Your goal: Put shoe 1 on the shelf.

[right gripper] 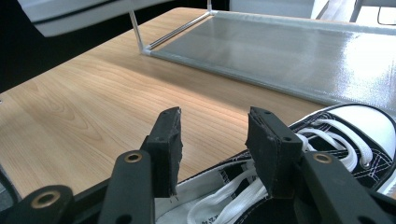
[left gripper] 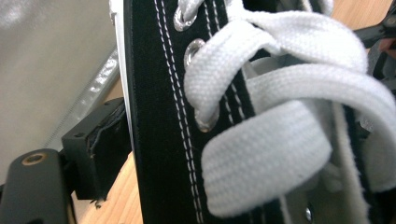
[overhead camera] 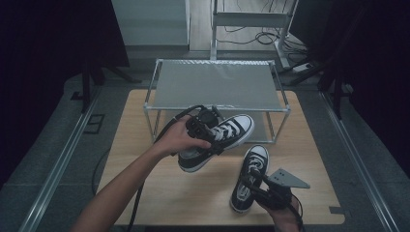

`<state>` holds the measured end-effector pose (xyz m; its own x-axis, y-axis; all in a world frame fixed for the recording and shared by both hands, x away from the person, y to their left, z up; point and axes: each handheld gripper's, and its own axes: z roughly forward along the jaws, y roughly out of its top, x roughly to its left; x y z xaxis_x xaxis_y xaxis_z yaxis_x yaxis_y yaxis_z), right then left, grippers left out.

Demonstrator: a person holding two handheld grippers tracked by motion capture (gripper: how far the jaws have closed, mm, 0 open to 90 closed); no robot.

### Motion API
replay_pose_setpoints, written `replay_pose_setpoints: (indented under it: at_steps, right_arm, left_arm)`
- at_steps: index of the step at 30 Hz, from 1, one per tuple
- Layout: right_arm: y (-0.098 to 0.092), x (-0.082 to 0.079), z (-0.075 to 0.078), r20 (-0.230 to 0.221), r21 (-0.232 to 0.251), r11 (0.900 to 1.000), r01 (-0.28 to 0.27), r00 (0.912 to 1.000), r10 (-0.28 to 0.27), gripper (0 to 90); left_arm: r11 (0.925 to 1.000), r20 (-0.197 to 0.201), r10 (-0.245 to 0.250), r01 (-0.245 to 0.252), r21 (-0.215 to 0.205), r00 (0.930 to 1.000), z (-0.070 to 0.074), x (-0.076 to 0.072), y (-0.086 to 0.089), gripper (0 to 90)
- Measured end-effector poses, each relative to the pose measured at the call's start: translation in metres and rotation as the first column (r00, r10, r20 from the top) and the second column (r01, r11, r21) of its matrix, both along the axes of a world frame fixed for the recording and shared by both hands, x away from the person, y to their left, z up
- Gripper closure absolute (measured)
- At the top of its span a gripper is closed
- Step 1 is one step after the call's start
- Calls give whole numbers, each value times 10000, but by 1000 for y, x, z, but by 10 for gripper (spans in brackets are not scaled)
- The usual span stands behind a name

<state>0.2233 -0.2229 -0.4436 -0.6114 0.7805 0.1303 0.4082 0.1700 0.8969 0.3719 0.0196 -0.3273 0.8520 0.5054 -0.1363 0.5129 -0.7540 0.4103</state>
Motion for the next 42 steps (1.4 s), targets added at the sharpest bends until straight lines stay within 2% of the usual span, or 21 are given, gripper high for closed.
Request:
replay_pose_setpoints:
  at_steps: [17, 21, 31, 39, 42]
  right_arm:
    - [0, 0, -1, -29, 11, 10000, 5, 10000, -5, 551]
    - [-1, 1, -1, -29, 5, 10000, 8, 10000, -8, 550]
    - [1, 1, -3, -88, -2, 10000, -15, 10000, 15, 551]
    - [0, 1, -3, -96, 0, 10000, -43, 9999, 43, 550]
    - [-1, 1, -3, -101, 11, 10000, -29, 9999, 29, 550]
  left_arm:
    - [9999, 89, 0, 1, -160, 10000, 32, 19, -1, 152]
    - [9993, 74, 156, -154, -349, 9999, 39, 24, 0, 152]
    - [9983, 131, 530, -527, -249, 9985, 61, 42, 3, 152]
    - [9969, 167, 784, -784, -31, 9968, 70, 57, 1, 152]
    - [9957, 172, 918, -917, -103, 9956, 74, 63, 1, 152]
